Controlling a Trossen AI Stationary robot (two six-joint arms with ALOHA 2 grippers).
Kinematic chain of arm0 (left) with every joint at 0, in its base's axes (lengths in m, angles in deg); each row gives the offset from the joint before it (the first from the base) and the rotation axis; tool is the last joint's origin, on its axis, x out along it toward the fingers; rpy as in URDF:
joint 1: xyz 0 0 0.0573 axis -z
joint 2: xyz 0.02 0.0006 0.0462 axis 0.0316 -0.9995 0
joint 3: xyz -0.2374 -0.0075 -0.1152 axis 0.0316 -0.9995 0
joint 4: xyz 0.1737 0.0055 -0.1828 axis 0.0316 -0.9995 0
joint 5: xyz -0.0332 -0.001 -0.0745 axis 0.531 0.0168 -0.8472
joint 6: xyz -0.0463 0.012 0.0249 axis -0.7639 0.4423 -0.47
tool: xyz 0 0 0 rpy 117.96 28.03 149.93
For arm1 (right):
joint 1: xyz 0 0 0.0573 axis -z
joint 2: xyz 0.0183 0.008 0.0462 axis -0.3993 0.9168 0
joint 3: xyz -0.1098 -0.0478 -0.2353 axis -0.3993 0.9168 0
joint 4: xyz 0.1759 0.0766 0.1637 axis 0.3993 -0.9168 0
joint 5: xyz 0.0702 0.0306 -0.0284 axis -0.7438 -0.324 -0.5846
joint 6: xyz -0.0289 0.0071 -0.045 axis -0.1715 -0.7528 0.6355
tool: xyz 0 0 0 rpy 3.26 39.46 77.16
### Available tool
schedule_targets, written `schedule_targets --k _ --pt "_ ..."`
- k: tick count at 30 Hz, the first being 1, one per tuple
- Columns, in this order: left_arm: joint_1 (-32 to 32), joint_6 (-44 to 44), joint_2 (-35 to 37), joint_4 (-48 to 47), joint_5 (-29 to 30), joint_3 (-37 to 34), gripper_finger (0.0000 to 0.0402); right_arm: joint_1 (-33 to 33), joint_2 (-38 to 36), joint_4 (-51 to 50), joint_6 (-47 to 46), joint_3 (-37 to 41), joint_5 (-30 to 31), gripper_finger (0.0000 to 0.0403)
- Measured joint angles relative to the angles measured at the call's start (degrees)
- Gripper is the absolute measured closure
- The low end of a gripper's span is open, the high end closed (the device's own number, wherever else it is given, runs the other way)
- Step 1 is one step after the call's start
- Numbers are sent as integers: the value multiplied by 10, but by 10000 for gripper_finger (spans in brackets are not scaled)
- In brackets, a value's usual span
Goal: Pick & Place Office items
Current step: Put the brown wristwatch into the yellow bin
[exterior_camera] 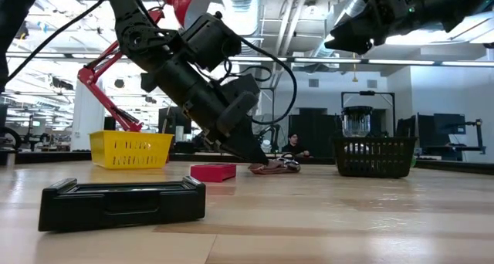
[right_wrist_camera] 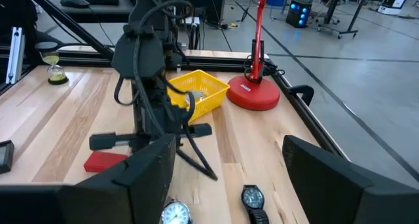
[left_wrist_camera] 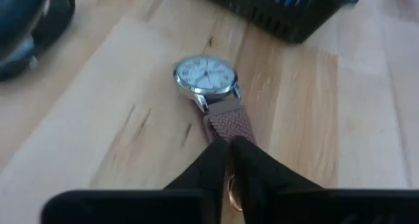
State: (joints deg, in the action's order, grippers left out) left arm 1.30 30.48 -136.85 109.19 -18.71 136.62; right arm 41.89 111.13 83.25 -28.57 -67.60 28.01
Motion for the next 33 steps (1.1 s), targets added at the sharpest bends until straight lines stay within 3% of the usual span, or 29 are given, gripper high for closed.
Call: schedule_targets --k 12,18,25,33 --pt "0 -1 -4 9 1 0 218 0 0 -1 1 0 0 129" --pt "0 -1 -7 9 -20 0 185 0 0 -1 7 0 0 129" --pt "0 -1 -7 5 -21 0 222 0 0 -1 7 0 0 129" --pt "-16 -1 -5 -32 -65 3 359 0 0 -1 6 0 0 129"
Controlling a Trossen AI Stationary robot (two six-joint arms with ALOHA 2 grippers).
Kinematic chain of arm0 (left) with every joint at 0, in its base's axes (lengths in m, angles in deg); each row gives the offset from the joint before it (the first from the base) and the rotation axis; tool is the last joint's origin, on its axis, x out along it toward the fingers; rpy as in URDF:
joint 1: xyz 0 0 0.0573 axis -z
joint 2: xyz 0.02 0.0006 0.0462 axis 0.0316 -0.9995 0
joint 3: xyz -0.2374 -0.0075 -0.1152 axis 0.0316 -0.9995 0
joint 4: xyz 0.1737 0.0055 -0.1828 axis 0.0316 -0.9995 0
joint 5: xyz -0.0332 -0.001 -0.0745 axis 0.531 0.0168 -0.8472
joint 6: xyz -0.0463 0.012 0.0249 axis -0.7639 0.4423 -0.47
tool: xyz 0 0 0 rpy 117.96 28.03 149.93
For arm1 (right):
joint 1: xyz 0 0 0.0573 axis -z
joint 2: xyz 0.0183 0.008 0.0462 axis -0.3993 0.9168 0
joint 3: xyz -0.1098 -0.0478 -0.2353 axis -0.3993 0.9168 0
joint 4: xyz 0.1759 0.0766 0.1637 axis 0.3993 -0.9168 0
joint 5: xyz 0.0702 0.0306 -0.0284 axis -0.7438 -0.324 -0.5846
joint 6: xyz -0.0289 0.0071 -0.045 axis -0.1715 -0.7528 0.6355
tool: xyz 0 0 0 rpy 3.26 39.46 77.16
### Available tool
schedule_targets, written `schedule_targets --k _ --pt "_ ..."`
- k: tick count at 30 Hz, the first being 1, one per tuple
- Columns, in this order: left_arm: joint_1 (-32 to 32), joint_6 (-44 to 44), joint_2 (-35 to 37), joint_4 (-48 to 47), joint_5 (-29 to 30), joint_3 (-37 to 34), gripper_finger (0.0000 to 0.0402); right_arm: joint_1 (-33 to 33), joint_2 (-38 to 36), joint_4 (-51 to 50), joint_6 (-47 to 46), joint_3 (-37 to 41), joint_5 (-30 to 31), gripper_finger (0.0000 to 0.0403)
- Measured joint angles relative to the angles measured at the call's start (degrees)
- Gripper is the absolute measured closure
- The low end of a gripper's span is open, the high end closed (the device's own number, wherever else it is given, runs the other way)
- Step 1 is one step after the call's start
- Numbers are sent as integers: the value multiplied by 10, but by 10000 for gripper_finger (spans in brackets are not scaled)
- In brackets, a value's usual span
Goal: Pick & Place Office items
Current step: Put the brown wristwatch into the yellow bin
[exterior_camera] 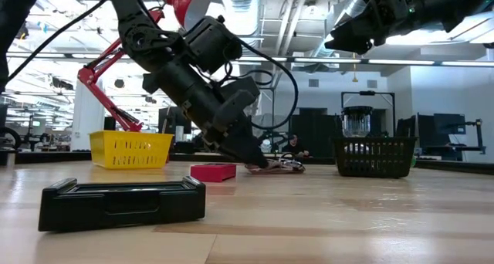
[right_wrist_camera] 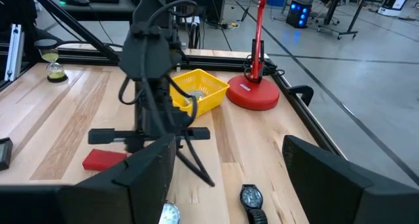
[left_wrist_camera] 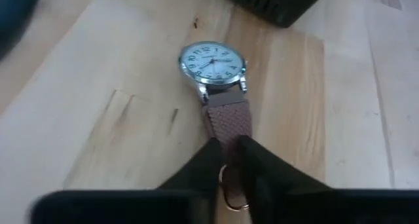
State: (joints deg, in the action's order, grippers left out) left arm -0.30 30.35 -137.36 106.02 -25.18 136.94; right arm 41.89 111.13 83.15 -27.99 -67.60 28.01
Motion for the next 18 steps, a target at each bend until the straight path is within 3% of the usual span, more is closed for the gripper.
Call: schedule_targets --k 3,10,18 --pt "-11 0 0 -5 -5 0 393 0 0 0 -1 0 0 129" --pt "-13 45 30 -38 6 -5 399 0 0 -5 -6 0 0 129" --pt "5 72 156 -193 109 -6 401 -7 0 -31 -6 0 0 130"
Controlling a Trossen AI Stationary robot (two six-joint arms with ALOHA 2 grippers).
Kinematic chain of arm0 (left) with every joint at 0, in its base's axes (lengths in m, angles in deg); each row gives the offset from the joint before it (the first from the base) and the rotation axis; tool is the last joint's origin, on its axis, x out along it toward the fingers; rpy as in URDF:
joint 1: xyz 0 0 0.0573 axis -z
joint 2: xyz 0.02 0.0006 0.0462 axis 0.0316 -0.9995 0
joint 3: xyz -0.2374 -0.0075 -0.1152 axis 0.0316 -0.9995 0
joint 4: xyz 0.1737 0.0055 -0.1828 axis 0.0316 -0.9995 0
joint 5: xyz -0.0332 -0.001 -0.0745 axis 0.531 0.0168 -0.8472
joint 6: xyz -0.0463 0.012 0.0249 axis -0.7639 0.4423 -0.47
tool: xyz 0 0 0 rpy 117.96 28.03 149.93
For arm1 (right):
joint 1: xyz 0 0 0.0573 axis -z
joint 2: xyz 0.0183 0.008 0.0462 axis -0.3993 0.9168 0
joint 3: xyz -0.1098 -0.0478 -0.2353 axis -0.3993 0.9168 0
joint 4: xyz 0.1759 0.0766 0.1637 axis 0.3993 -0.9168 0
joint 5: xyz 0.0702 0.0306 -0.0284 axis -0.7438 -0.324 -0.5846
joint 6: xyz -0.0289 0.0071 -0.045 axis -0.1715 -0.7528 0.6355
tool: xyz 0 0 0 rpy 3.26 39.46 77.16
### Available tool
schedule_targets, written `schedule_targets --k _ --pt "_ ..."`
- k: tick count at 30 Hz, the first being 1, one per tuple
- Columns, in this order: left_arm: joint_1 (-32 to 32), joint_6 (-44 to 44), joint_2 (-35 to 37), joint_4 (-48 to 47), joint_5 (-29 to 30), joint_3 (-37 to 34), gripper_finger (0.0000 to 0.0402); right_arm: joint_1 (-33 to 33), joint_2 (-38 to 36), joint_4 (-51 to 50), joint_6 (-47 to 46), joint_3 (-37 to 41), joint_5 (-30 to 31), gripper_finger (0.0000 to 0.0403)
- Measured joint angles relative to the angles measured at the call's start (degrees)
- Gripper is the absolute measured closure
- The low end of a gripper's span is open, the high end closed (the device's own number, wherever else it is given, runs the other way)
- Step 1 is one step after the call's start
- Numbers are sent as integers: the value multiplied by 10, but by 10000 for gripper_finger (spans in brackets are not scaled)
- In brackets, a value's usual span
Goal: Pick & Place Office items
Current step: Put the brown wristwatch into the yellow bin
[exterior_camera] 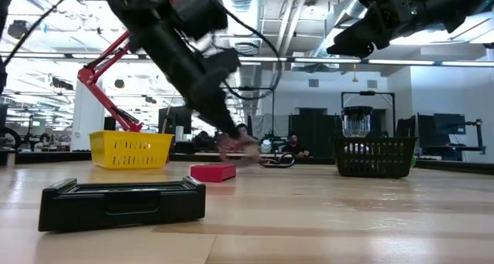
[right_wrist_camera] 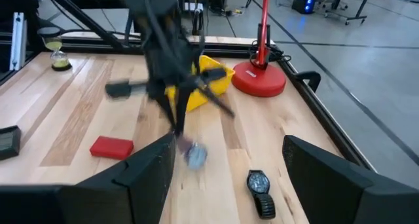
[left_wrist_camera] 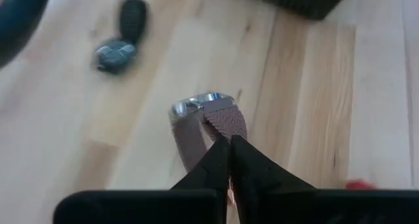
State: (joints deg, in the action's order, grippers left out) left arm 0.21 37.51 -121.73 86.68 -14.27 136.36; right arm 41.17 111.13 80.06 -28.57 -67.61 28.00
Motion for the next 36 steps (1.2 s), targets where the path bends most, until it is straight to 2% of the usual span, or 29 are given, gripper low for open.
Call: schedule_targets --k 6,11,19,23,28,36 --pt "21 -2 125 -83 64 -12 401 -8 0 -2 0 0 0 129" --pt "31 -47 227 -165 104 -34 401 -14 0 -6 -2 0 0 129" --pt "33 -126 341 -314 102 -88 401 -15 0 -5 -6 0 0 129" --pt "35 -161 381 -351 95 -123 401 -15 0 -3 -17 0 0 129" --pt "34 -165 415 -346 61 -164 401 -15 0 -1 -19 0 0 129" --pt "11 -221 399 -344 61 -233 401 -15 0 18 -20 0 0 129"
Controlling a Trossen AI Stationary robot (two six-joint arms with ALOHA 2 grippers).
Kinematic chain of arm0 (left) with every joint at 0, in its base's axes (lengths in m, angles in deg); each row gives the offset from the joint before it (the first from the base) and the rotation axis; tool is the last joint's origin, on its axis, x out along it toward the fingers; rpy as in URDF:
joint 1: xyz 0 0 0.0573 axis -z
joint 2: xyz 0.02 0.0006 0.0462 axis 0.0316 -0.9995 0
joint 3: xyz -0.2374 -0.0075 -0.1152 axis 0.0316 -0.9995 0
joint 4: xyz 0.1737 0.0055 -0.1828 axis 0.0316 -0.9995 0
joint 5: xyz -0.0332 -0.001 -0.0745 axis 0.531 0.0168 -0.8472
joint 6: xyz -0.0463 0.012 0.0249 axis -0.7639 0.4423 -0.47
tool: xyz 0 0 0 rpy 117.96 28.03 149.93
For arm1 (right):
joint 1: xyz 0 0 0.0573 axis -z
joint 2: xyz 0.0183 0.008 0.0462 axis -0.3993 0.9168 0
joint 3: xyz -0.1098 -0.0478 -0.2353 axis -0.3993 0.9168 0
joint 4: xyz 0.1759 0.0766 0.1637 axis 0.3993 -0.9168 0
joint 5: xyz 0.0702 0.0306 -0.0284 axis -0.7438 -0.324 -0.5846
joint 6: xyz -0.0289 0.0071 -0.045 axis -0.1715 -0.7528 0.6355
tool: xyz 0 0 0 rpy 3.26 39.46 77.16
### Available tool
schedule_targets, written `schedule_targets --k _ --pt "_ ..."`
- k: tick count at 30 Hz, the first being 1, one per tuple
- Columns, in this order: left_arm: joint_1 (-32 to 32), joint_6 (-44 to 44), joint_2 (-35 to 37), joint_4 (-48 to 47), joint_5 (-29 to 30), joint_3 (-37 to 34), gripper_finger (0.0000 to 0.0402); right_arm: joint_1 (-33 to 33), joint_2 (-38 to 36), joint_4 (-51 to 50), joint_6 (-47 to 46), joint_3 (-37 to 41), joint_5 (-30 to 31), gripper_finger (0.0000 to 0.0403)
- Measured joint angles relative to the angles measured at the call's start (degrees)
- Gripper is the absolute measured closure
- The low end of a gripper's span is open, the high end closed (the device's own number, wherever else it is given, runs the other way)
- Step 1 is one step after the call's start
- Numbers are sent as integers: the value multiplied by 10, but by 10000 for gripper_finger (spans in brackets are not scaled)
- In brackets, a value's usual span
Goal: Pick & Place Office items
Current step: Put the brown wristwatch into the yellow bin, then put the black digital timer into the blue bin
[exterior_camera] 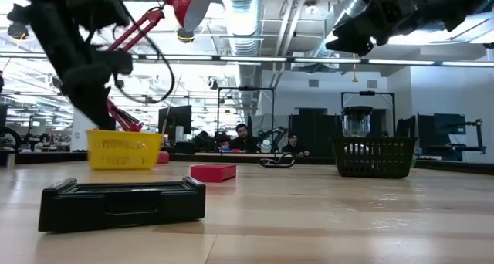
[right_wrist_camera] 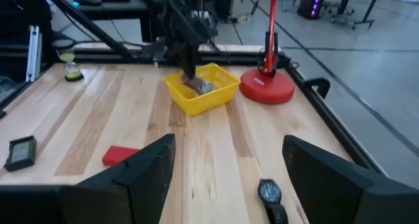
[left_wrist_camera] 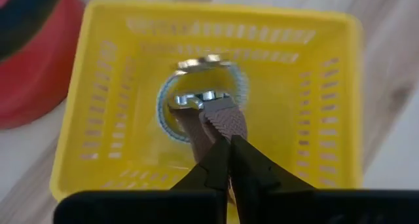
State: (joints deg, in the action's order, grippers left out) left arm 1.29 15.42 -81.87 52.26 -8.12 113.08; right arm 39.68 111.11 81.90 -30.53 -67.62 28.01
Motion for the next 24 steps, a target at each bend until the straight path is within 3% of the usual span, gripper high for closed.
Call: schedule_targets --k 12,24 --pt "-35 -4 2 19 5 -6 386 5 0 10 5 0 0 129" --pt "-35 -17 1 27 38 7 266 4 0 10 5 0 0 129"
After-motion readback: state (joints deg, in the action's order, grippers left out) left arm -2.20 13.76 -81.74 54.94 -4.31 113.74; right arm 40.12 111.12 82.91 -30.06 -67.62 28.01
